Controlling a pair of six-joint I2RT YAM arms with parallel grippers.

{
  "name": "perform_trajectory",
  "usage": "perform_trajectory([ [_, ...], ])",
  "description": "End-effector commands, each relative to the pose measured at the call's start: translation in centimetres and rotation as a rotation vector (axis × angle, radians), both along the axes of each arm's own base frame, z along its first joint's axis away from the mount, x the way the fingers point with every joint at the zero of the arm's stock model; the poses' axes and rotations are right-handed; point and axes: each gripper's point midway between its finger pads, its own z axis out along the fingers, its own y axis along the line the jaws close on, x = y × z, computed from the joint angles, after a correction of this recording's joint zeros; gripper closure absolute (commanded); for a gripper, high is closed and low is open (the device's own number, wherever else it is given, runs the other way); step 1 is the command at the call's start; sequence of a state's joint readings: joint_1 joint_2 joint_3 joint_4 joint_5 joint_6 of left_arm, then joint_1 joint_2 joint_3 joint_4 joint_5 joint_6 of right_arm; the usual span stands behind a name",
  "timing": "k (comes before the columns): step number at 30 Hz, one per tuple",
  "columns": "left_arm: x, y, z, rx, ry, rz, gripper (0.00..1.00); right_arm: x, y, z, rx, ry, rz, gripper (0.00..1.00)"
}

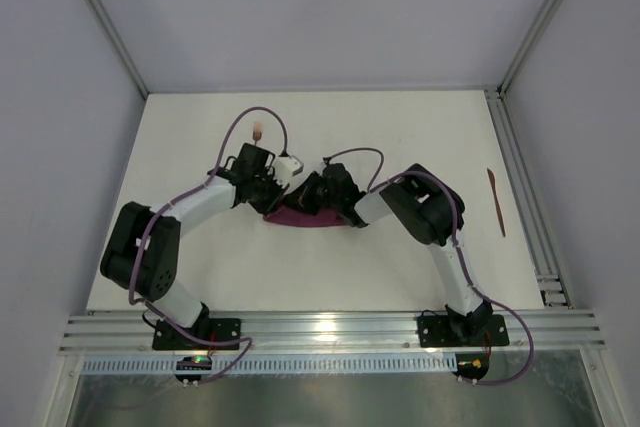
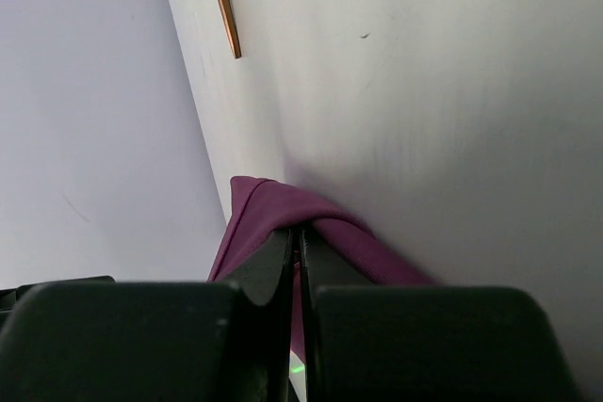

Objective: Fold the napkin into a case and place the utensils inside
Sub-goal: Stuff the top corner of the smaller-rectangle-folded napkin into the folded napkin.

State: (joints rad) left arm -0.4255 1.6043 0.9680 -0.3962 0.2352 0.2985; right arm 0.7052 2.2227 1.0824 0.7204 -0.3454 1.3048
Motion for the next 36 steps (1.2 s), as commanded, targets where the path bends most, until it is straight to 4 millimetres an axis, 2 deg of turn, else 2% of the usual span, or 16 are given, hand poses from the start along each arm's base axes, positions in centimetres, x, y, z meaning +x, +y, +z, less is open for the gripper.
perform_trajectory([
  [1, 0.4, -1.3, 2.6, -0.082, -0.076, -0.040, 1.00, 1.8, -0.8, 0.7, -0.024, -0.046, -0.109, 0.97],
  [3, -0.1, -1.9, 3.0, -0.117, -0.070, -0.071, 1.00, 1.9, -1.1, 0.6, -0.038, -0.055, -0.126, 0.97],
  [6, -0.9, -1.9, 2.6, -0.113, -0.054, -0.112, 1.00, 2.2, -1.3, 0.1, -0.047, -0.041, -0.151, 0.97],
  [9, -1.8, -1.6, 1.3, -0.081, 0.018, -0.138, 1.00, 2.7, -0.9, 0.1, -0.020, -0.024, -0.169, 0.97],
  [10, -2.3, -1.4, 0.3, -0.063, 0.061, -0.135, 0.99, 2.9, -0.6, 0.6, 0.008, -0.017, -0.180, 0.97],
  [12, -2.2, -1.1, -0.4, -0.039, 0.078, -0.129, 0.96, 3.1, -0.6, 0.5, 0.023, -0.010, -0.196, 0.97],
  [18, -1.6, -0.4, -1.8, 0.014, 0.088, -0.104, 0.95, 2.8, -0.3, 1.2, -0.013, -0.062, -0.161, 0.96],
  [21, -0.8, -0.2, -1.7, 0.016, 0.061, -0.052, 1.00, 1.9, 0.8, 2.0, -0.037, -0.097, -0.042, 0.77],
  [22, -0.7, -0.2, -1.6, 0.009, 0.059, -0.040, 1.00, 1.2, 1.0, 2.8, -0.033, -0.117, 0.000, 0.70],
  [23, -0.6, -0.2, -1.5, 0.009, 0.054, -0.034, 1.00, 0.9, 0.9, 3.1, -0.048, -0.130, 0.021, 0.68],
  [24, -0.4, -0.2, -1.4, 0.006, 0.047, -0.027, 1.00, 0.1, 0.4, 2.4, -0.097, -0.150, 0.054, 0.66],
  [26, -0.3, -0.2, -1.4, 0.002, 0.045, -0.005, 1.00, -0.6, 0.1, 3.4, -0.113, -0.182, 0.089, 0.64],
  [30, 0.1, 0.0, -1.4, -0.009, 0.055, 0.033, 1.00, -2.2, -0.6, 2.9, -0.133, -0.175, 0.142, 0.65],
  [33, 0.2, 0.3, -1.4, -0.006, 0.055, 0.045, 1.00, -2.8, -0.9, 2.6, -0.137, -0.170, 0.157, 0.71],
  [36, 0.2, 0.6, -1.4, -0.012, 0.059, 0.054, 1.00, -3.2, -0.9, 2.4, -0.145, -0.169, 0.180, 0.72],
])
